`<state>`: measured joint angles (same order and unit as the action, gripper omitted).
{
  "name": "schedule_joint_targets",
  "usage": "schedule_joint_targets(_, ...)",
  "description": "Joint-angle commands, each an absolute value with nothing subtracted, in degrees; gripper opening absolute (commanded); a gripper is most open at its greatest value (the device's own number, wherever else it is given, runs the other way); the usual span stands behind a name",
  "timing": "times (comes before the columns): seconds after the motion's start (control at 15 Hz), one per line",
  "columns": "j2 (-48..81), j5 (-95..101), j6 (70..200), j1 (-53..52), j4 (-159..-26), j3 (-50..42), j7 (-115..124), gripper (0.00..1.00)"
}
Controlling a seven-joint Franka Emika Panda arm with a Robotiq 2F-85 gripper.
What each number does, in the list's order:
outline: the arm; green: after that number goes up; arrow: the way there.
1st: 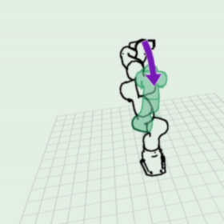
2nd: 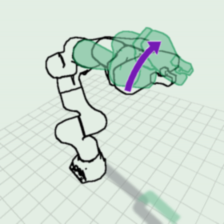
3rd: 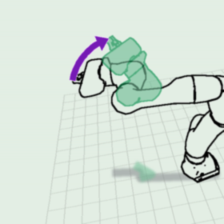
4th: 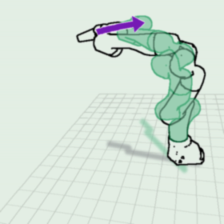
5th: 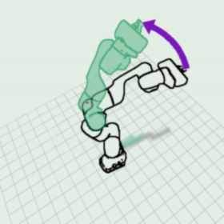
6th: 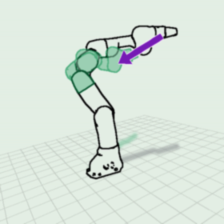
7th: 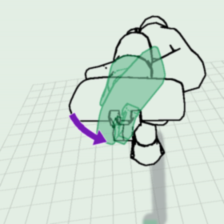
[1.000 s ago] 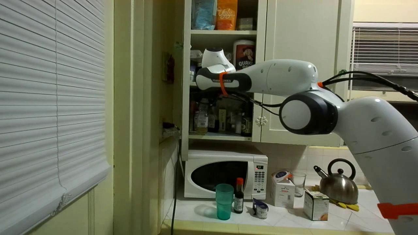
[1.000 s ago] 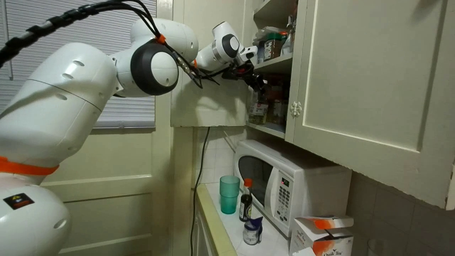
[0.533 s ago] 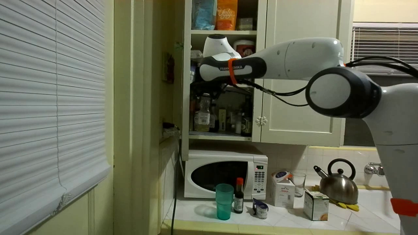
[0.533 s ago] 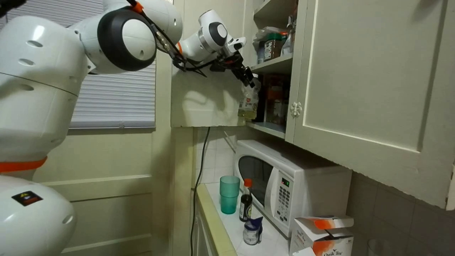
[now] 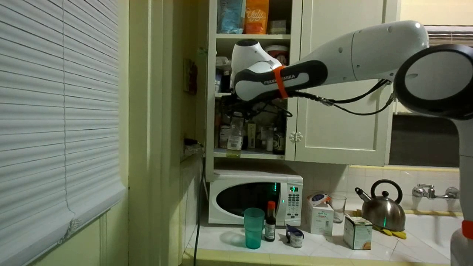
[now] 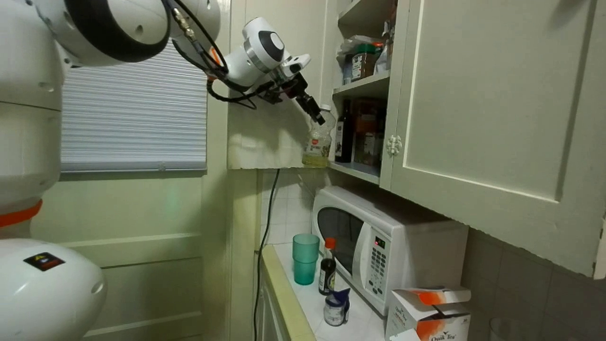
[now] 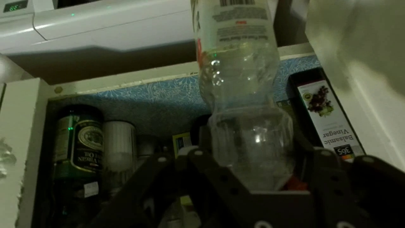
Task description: Take the bottle of oil off the bottom shelf of the cabinet and place it in front of the microwave
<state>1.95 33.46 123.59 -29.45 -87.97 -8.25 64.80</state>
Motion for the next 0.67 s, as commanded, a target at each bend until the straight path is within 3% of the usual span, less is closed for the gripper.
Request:
schedule_joint_targets(0.0, -5.93, 41.10, 128.88, -23.19, -101.90, -0.72, 78.15, 0.34)
schedule_joint_targets(0.6, -18.93, 45.43, 141.01, -11.29, -128.46, 9.62, 93.68, 0.34)
